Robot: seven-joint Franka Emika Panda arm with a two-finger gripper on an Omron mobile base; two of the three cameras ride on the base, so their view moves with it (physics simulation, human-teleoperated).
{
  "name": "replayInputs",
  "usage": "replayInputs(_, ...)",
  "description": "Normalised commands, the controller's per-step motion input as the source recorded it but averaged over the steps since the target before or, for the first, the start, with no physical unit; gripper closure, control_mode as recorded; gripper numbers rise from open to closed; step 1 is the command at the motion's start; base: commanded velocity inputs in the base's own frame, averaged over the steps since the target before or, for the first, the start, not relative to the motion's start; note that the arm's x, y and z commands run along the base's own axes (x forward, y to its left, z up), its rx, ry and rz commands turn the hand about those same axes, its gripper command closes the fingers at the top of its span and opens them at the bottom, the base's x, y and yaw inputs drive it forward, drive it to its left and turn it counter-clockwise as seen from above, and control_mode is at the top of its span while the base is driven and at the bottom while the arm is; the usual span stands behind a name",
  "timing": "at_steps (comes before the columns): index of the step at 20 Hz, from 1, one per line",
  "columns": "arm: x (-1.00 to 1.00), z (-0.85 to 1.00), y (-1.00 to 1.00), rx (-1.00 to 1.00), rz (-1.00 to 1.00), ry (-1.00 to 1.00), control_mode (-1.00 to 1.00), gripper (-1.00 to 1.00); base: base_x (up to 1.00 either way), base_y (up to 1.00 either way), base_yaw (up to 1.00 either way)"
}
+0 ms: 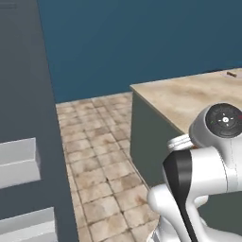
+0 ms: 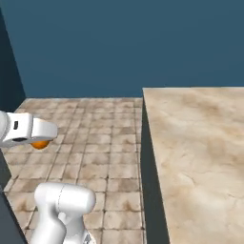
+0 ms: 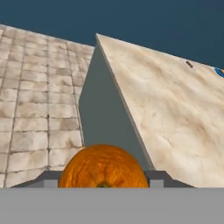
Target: Pick up the tangerine and pear from the fridge and place one fruit on each plate on the dining counter.
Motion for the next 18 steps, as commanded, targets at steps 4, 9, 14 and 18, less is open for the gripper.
replayInputs(4, 0.00, 0.00, 0.00, 0.00, 0.00, 0.00, 1.00, 1.00, 1.00, -0.04, -0.23)
replayInputs(9, 0.00, 0.00, 0.00, 0.00, 0.00, 0.00, 1.00, 1.00, 1.00, -0.08, -0.08)
replayInputs(14, 0.00, 0.00, 0.00, 0.00, 0.00, 0.00, 1.00, 1.00, 1.00, -0.06, 0.00)
replayInputs(18, 0.00, 0.00, 0.00, 0.00, 0.00, 0.00, 1.00, 1.00, 1.00, 0.00, -0.03)
